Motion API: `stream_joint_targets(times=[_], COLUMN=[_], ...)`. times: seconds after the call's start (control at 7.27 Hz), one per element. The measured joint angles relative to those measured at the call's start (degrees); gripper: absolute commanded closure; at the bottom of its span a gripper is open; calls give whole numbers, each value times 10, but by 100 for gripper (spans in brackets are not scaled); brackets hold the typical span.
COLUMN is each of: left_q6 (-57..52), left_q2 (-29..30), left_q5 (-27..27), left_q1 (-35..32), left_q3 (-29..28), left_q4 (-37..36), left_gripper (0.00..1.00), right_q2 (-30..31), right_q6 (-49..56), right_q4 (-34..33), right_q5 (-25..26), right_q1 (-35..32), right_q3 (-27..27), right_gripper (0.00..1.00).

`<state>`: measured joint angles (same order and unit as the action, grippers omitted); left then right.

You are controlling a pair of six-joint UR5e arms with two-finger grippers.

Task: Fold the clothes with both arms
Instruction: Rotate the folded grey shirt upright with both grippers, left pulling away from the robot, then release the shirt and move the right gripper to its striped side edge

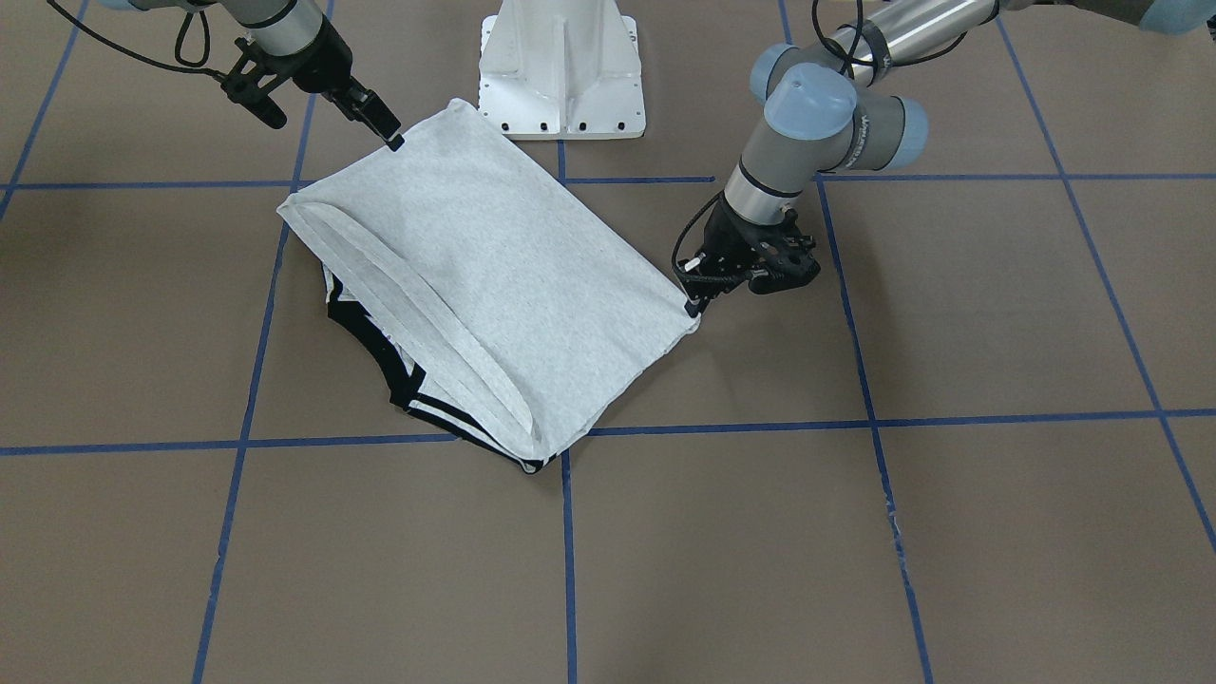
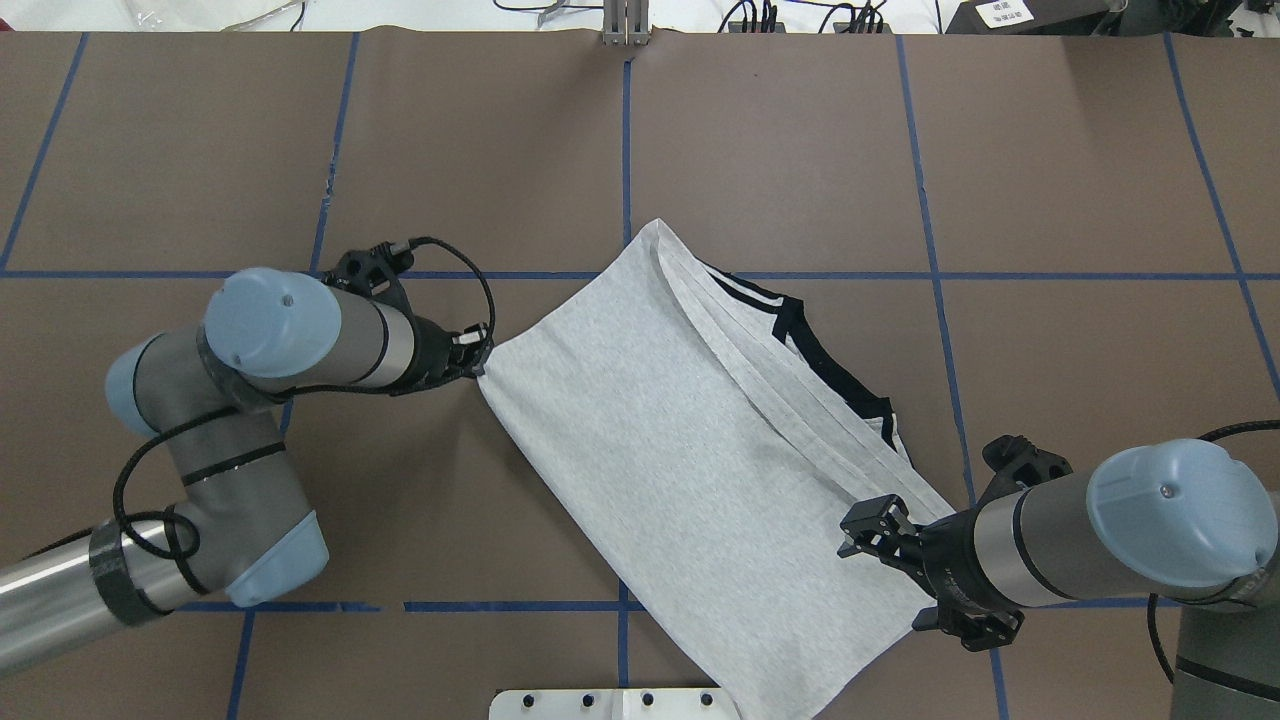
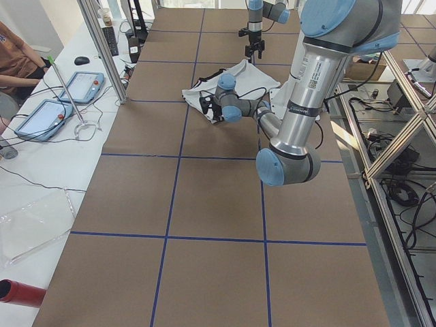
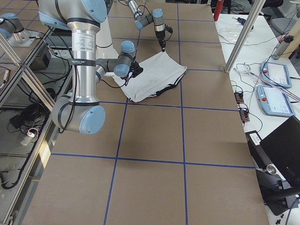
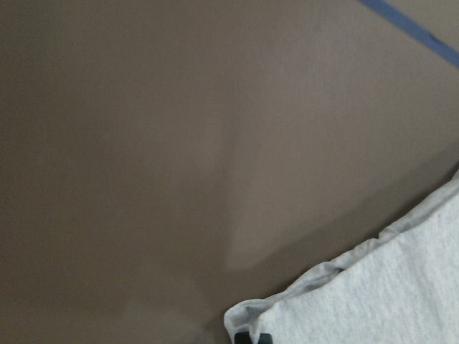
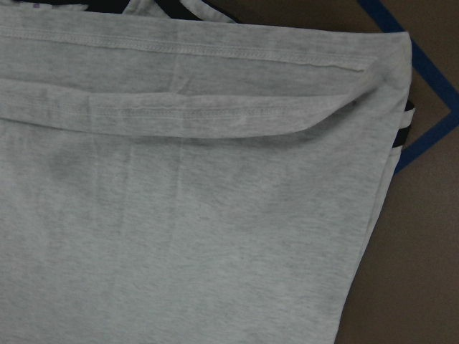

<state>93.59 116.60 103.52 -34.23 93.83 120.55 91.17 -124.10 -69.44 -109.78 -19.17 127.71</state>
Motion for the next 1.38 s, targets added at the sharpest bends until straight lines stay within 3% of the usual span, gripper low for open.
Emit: stream_joint_targets(times=[0.41, 0.55, 0.69, 1.1, 1.38], left_q6=[-34, -36, -36, -37, -35], left_q2=[165, 204, 225, 236, 188], left_q5=[-10, -21, -30, -27, 33], left_q1=[-108, -121, -126, -128, -130], left_q3=[-229, -287, -319, -312, -220], left_q4=[71, 96, 111, 119, 114], left_gripper=[100, 63, 50, 46, 44], right_q2=[-30, -42, -63, -128, -174], right_q6=[2, 5, 6, 15, 135], right_q4=[-1, -1, -1, -6, -30], right_q5=[0, 3, 15, 74, 81], right_q1=[-34, -44, -50, -55, -61], right_q3=[-1, -5, -16, -78, -129], right_gripper=[0, 0, 0, 0, 0])
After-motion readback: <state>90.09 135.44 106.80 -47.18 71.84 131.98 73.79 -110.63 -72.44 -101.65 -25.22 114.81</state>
